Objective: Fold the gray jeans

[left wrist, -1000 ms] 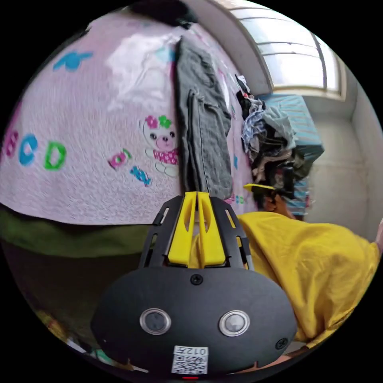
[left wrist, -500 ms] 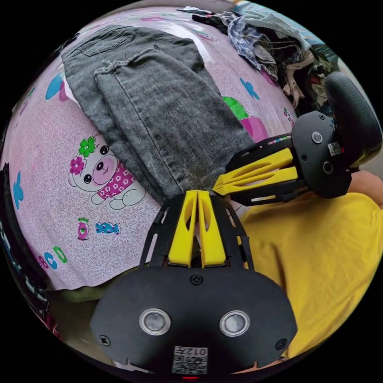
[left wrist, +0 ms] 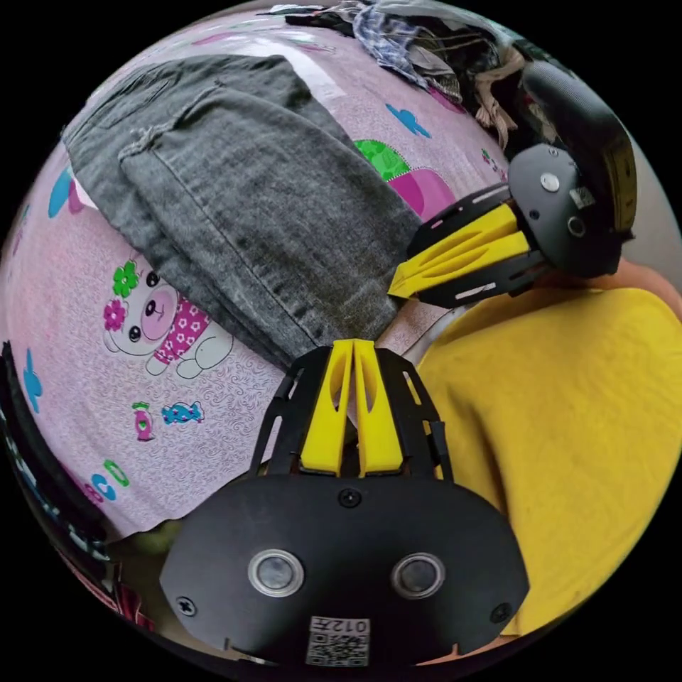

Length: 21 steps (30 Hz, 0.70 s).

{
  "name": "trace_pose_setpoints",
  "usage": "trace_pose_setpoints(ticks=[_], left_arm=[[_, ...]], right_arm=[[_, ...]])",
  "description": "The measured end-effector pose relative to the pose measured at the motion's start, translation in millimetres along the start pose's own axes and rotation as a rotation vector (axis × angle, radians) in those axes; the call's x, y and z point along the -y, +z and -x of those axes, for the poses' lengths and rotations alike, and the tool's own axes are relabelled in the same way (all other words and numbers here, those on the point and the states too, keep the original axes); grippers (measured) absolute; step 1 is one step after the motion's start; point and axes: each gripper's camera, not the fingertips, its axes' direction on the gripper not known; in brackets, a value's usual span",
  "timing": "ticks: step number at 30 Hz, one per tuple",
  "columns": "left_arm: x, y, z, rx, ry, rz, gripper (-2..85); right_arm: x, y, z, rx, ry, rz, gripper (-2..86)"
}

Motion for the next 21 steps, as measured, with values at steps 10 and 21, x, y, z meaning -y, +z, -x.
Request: trace_pose_setpoints(ticks=[10,21], left_arm=[[3.1,-2.2,9.7,0.016,-0.018,-0.002,-0.1],[9.6,-45.3,36.8,0.061,-0.051,-0.112,-0.1]], right_arm=[[4.3,0.5,-20.5,-0.039,0.111,-0.017,-0.1],[26.0,-44.3,-44.0,-0.011,0.255,-0.165,-0.1]])
